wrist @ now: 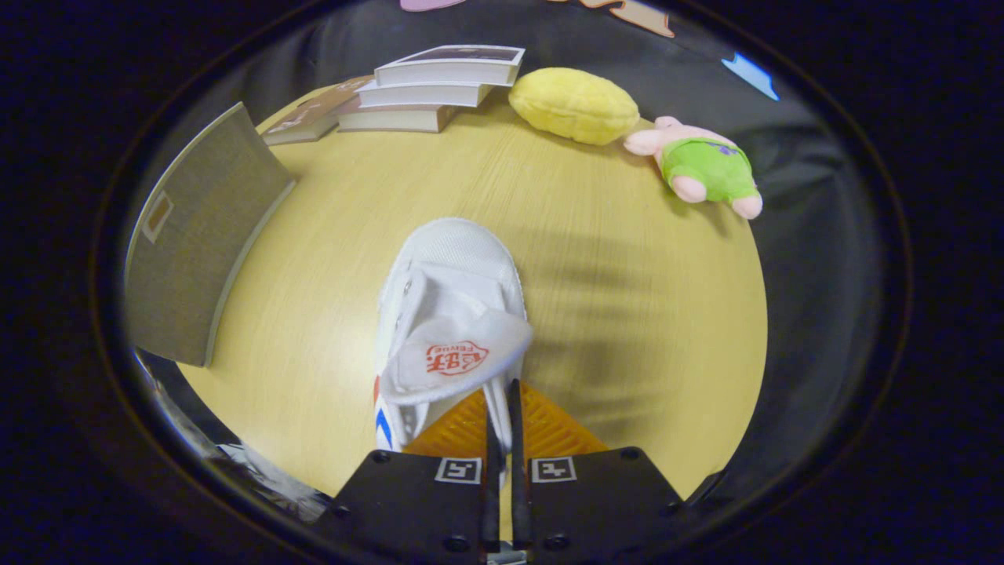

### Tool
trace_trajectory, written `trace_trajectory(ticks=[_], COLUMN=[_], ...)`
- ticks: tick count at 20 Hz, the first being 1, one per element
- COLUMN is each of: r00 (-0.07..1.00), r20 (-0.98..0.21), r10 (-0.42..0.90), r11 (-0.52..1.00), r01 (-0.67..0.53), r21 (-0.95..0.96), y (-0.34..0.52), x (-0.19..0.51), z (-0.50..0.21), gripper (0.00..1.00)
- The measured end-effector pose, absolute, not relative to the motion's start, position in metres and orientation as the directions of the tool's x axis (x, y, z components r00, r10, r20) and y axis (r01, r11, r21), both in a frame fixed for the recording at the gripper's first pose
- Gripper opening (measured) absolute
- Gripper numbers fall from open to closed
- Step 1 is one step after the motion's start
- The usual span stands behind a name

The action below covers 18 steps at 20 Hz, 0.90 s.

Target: Open the storage box then place both shoes into the box .Put the left shoe in first, then the right shoe, with the right side of both shoes facing outward in a uniform manner.

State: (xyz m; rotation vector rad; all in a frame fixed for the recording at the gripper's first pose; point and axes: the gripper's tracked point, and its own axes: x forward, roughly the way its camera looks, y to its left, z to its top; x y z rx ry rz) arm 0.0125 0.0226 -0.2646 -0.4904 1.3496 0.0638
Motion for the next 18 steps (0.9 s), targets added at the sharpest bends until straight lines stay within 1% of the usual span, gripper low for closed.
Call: trace_trajectory(ticks=[3, 9, 11, 13, 18], r00=[0.250, 0.325, 0.334, 0.323, 0.266], r20=[-0.941, -0.920, -0.921, -0.928, -0.962], r10=[-0.228, -0.219, -0.200, -0.184, -0.060], r11=[0.905, 0.932, 0.936, 0.947, 0.990], r01=[-0.302, -0.209, -0.213, -0.196, -0.109], r21=[-0.300, -0.296, -0.280, -0.256, -0.091], y=[0.017, 0.026, 0.033, 0.037, 0.069], x=[0.012, 0.015, 0.015, 0.012, -0.003], z=[-0.266, -0.262, -0.261, -0.260, -0.255], gripper=[0.09, 0.06, 0.06, 0.06, 0.06])
